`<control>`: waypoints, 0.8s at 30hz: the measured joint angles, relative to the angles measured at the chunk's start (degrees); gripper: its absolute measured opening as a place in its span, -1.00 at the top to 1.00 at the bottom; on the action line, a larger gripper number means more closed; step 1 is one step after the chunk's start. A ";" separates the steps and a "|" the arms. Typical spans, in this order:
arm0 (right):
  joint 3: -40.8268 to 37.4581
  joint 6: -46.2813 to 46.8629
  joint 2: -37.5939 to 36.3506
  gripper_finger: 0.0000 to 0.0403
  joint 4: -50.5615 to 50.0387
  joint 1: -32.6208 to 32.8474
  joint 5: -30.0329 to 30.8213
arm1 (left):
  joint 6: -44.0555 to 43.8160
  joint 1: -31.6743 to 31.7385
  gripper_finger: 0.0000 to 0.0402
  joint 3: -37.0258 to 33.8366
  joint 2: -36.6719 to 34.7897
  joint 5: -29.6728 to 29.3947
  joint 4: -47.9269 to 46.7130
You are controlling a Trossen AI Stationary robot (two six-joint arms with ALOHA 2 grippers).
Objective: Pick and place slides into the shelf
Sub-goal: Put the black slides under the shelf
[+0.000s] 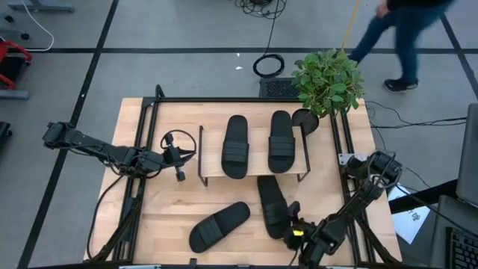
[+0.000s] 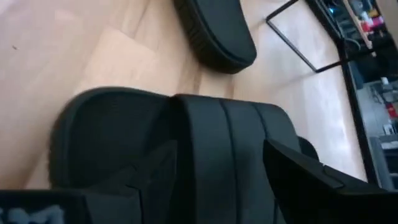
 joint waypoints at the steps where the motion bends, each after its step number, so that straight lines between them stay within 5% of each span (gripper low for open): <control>1: 0.94 0.27 0.40 -0.15 -1.21 -0.01 0.98 | 0.00 0.02 0.89 0.00 0.00 0.00 0.00; 24: 1.12 11.38 1.91 -0.14 -5.73 -4.02 -1.07 | 1.61 0.00 0.89 0.00 0.01 2.47 0.02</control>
